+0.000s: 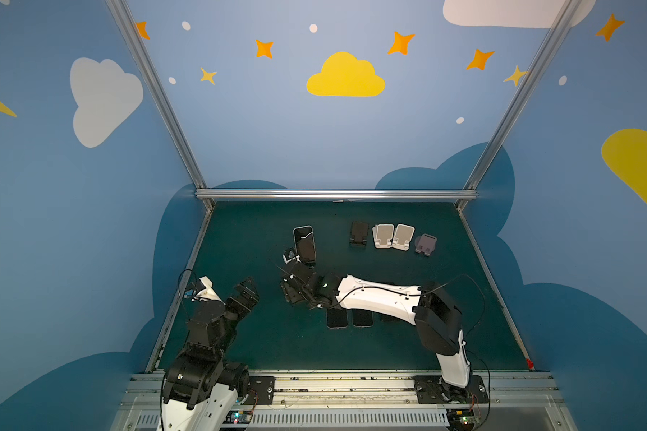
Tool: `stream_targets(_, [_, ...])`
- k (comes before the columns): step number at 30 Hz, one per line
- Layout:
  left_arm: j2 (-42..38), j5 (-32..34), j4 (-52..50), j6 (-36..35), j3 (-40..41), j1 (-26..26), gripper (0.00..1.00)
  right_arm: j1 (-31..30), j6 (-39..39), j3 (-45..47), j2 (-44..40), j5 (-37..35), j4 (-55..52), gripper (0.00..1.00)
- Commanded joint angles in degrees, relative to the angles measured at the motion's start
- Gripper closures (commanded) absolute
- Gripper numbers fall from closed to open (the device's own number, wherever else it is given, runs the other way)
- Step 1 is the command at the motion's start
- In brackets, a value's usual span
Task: Remove the phone from the phone stand
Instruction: Remove the phone from the phone stand, then place the phone to the middle-right of the table.
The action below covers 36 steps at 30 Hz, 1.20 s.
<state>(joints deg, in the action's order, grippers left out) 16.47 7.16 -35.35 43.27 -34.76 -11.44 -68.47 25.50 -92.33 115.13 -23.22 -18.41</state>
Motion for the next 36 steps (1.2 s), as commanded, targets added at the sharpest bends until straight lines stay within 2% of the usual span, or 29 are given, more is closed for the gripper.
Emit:
stream_targets(1, [0.70,0.22,1.29,-1.32,-2.13,-0.27,0.00,-0.37,-0.78,0.61,-4.61,-0.50,-1.08,0.28])
stream_targets(12, [2.13,-0.15,3.04,-1.66,-3.64,-0.25,0.00,0.48,-1.31,4.32,-12.49,-2.26,-4.63,0.28])
stream_targets(21, [5.03,-1.49,8.72,1.05,-3.97,-0.25,0.00,8.00,-0.15,12.41,-24.73,-5.89,-12.91,0.28])
stream_targets(25, [7.71,-3.53,15.65,4.21,-1.68,-0.25,0.00,13.09,2.80,15.97,-31.33,-8.63,-20.78,0.28])
stream_targets(29, [13.06,-5.19,19.97,5.90,-2.65,-0.25,0.00,20.10,5.27,21.75,-39.16,-10.30,-27.35,0.28])
stream_targets(33, [17.23,-7.60,23.69,7.46,-3.51,-0.62,0.00,30.18,8.08,29.74,-48.47,-10.31,-31.44,0.28])
stream_targets(36, [19.51,-6.02,24.24,5.05,-4.74,-3.39,0.00,37.75,9.04,35.38,-54.22,-10.55,-31.76,0.27])
